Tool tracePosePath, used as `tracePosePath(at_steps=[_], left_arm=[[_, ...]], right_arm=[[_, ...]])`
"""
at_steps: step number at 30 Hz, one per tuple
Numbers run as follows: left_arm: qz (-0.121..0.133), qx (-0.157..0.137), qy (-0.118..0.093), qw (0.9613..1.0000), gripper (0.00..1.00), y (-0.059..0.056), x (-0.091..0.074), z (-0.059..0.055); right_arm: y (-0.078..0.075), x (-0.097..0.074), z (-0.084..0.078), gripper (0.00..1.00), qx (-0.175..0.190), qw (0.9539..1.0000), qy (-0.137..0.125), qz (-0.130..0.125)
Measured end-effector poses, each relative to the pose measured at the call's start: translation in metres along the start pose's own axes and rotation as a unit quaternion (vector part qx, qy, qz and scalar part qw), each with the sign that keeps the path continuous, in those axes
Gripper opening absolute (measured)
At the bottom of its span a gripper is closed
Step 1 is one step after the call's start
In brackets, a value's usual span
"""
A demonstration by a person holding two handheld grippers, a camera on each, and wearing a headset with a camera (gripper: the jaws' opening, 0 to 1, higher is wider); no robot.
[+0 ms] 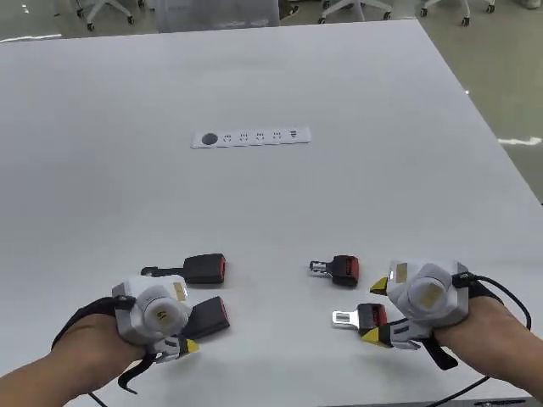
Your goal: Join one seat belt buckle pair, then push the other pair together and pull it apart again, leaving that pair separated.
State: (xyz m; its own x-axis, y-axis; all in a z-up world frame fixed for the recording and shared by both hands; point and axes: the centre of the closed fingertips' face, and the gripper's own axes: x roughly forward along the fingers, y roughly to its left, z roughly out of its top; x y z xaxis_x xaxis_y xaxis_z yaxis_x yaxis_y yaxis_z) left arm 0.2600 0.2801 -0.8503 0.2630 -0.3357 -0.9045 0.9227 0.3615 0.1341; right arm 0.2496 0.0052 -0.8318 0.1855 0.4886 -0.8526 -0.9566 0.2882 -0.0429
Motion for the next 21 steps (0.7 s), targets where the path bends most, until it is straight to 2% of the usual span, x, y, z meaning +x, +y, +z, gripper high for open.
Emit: tracePosePath(at_steps=[4, 5, 10, 15, 18, 21], left_arm=[[-0.025, 0.028, 0.017, 0.9991, 0.36, -0.005, 0.006, 0.001], [-0.020, 0.037, 0.022, 0.9988, 0.35, -0.004, 0.005, 0.001], [-0.037, 0.062, 0.035, 0.9968, 0.33, -0.007, 0.011, 0.001], [-0.045, 0.073, 0.035, 0.9957, 0.33, -0.008, 0.011, 0.003], [-0.049, 0.077, 0.031, 0.9953, 0.33, -0.008, 0.011, 0.003], [-0.051, 0.094, 0.027, 0.9939, 0.33, -0.010, 0.011, 0.004]], right_arm=[[0.000, 0.005, -0.003, 0.40, -0.005, 0.9999, 0.007, 0.013], [0.001, 0.007, -0.004, 0.40, -0.006, 0.9998, 0.008, 0.018], [0.004, 0.015, -0.010, 0.40, -0.018, 0.9991, 0.026, 0.029], [0.005, 0.016, -0.015, 0.39, -0.022, 0.9982, 0.037, 0.042], [0.003, 0.019, -0.019, 0.35, -0.032, 0.9975, 0.045, 0.045], [0.003, 0.022, -0.022, 0.35, -0.030, 0.9973, 0.047, 0.048]])
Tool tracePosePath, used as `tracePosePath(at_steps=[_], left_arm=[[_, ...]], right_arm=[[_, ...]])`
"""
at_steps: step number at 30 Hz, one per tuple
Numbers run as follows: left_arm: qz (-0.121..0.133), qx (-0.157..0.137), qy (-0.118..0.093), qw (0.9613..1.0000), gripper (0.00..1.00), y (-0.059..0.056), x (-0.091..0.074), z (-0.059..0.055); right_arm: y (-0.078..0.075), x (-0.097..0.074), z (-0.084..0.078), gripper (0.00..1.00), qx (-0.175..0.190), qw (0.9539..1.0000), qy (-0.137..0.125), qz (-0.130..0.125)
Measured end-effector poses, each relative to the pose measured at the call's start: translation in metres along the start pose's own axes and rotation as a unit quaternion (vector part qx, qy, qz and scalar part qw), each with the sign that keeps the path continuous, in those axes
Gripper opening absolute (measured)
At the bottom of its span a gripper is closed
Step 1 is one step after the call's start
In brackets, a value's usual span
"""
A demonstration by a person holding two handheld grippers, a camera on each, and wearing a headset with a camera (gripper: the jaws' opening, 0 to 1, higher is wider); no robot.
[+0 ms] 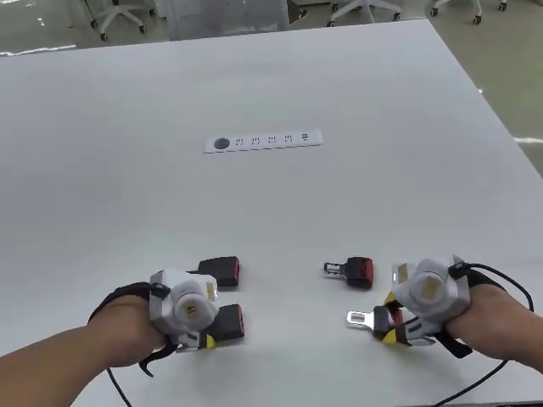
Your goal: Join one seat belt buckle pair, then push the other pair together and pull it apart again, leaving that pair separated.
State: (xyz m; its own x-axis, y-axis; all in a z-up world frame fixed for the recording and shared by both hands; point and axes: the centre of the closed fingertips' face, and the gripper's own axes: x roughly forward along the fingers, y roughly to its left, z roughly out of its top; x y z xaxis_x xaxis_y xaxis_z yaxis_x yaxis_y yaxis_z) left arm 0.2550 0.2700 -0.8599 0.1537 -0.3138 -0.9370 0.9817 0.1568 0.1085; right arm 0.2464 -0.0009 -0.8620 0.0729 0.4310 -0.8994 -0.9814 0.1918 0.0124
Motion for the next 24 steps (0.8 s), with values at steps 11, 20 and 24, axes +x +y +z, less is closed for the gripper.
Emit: tracePosePath(at_steps=[11, 20, 24], left_arm=[[-0.009, 0.020, 0.004, 0.9998, 0.32, 0.000, 0.000, 0.000], [-0.022, 0.043, 0.016, 0.9987, 0.32, -0.001, 0.002, 0.003], [-0.024, 0.044, 0.015, 0.9986, 0.32, -0.001, 0.002, 0.003]], right_arm=[[0.001, 0.002, -0.002, 0.35, -0.043, 0.9987, 0.024, 0.016], [0.000, 0.004, 0.006, 0.35, -0.034, 0.9992, 0.014, 0.013], [0.000, 0.008, 0.016, 0.34, -0.022, 0.9997, 0.004, 0.011]])
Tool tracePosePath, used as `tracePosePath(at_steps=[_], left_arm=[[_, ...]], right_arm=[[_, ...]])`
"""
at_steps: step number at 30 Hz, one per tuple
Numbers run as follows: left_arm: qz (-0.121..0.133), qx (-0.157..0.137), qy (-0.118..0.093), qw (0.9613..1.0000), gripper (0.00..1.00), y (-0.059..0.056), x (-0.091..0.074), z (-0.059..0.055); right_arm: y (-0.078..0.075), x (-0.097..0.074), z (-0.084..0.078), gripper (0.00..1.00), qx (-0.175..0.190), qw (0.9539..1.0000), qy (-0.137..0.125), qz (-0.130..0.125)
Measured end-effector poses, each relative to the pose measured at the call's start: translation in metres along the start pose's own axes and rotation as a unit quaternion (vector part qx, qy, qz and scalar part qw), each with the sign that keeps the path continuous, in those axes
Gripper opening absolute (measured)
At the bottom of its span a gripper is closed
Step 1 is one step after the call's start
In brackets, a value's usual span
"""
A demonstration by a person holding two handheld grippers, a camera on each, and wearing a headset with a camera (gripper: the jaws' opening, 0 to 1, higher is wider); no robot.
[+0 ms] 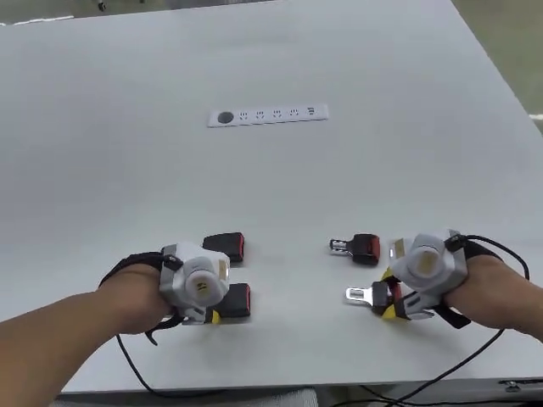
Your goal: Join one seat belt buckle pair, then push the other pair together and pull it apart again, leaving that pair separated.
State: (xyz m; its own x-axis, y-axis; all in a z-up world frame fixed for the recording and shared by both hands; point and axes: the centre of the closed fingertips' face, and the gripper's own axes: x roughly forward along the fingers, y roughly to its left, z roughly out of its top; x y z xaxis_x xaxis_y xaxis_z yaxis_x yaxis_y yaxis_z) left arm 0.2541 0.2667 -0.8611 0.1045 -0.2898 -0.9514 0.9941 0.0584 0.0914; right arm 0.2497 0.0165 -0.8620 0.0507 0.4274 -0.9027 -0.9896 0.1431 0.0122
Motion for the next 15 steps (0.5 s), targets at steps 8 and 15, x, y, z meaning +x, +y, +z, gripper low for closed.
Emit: tracePosePath(at_steps=[8, 15], left_arm=[[-0.011, 0.012, -0.001, 0.9999, 0.32, -0.001, 0.001, 0.001], [-0.012, 0.020, -0.002, 0.9997, 0.32, -0.001, 0.001, 0.002]], right_arm=[[0.004, 0.015, 0.030, 0.35, 0.020, 0.9996, -0.017, -0.001], [0.012, 0.033, 0.068, 0.35, -0.005, 0.9994, -0.034, 0.001]])
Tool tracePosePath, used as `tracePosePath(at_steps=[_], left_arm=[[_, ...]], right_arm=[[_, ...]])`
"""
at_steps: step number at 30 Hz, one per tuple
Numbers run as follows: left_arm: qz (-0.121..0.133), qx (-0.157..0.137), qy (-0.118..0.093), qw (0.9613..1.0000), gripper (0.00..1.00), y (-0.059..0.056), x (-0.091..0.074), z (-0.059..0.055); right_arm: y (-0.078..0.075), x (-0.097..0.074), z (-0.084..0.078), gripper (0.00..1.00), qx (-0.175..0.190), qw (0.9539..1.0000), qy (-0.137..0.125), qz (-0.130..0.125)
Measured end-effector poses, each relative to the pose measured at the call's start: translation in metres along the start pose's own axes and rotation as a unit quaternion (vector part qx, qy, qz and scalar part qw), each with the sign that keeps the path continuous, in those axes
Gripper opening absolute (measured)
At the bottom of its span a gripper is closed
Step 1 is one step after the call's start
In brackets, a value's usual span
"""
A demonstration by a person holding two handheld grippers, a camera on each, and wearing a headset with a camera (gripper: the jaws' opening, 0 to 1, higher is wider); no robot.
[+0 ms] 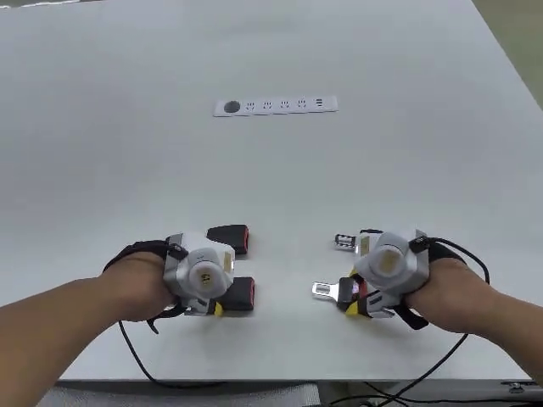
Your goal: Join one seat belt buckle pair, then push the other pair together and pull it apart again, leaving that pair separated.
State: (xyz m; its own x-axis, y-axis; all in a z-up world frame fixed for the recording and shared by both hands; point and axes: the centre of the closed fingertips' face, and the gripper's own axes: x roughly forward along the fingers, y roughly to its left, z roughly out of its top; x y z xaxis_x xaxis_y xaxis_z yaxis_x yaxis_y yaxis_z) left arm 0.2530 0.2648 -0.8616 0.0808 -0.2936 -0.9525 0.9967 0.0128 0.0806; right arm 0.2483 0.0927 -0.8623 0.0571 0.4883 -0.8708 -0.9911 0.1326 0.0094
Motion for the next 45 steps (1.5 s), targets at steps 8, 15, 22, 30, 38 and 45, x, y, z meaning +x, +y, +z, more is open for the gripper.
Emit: tracePosePath(at_steps=[8, 15, 22, 30, 38, 45], left_arm=[[-0.006, -0.003, 0.001, 1.0000, 0.33, 0.000, 0.000, -0.001], [-0.008, -0.014, -0.001, 0.9999, 0.32, 0.000, 0.001, -0.001], [-0.011, -0.006, 0.011, 0.9999, 0.32, -0.001, 0.002, 0.000], [-0.010, -0.011, 0.014, 0.9998, 0.32, -0.002, 0.003, -0.001], [-0.012, -0.021, 0.013, 0.9996, 0.32, -0.001, 0.003, 0.000], [-0.016, -0.014, 0.019, 0.9996, 0.32, -0.002, 0.003, 0.001]], right_arm=[[0.007, 0.019, 0.035, 0.35, -0.014, 0.9998, -0.011, 0.009], [0.012, 0.034, 0.058, 0.34, -0.029, 0.9993, -0.006, 0.024], [0.009, 0.043, 0.069, 0.34, -0.055, 0.9977, 0.019, 0.035], [0.008, 0.041, 0.069, 0.34, -0.044, 0.9987, 0.012, 0.022], [0.013, 0.041, 0.075, 0.34, -0.043, 0.9988, 0.005, 0.022], [0.013, 0.044, 0.079, 0.34, -0.040, 0.9990, -0.004, 0.021]])
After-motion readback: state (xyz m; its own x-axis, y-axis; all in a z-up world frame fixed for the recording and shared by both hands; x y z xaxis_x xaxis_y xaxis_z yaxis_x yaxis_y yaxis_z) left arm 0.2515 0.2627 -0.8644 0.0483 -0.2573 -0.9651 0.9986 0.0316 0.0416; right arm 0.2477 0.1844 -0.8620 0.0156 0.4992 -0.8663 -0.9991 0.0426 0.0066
